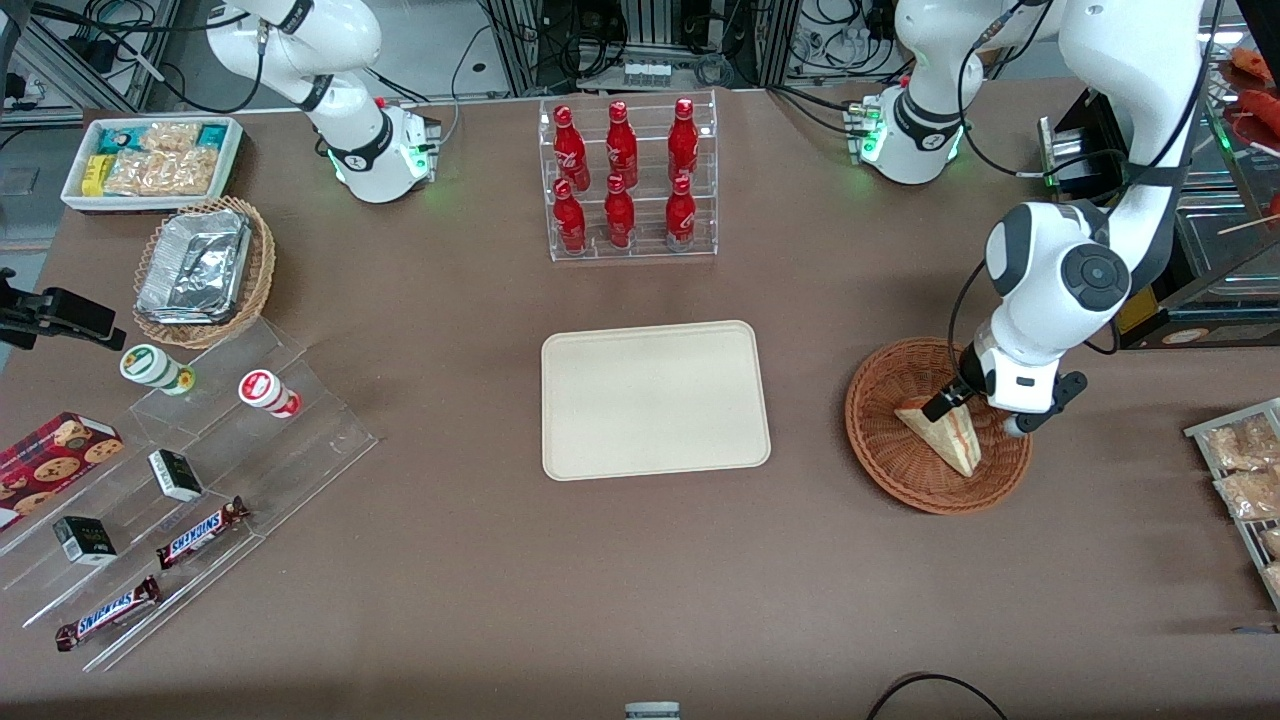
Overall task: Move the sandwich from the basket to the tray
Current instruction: 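Lower the open left gripper around the triangular sandwich in the basket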
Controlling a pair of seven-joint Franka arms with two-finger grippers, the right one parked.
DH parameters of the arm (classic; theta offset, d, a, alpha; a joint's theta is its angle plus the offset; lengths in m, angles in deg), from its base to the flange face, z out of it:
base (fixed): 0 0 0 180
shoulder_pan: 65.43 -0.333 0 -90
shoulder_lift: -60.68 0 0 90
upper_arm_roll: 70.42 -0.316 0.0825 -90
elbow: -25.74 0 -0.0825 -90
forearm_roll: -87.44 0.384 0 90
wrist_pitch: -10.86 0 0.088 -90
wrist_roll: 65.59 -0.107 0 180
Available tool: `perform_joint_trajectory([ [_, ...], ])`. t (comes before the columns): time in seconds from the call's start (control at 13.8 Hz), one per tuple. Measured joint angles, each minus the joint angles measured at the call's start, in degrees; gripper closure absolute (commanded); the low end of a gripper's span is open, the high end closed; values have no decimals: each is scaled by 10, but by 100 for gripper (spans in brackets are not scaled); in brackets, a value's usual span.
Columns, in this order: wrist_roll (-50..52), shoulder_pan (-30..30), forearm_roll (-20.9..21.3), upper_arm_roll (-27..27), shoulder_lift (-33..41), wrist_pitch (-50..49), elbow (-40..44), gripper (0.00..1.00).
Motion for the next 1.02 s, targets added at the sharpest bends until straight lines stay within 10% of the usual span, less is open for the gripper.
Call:
perform_joint_trajectory([
  [0.15,1,-1,0,-2,-17,19,0,18],
  [0.36,10,-2,0,-5,-44,51,1,95],
  [1.02,22,-2,1,0,-19,-66,69,100],
])
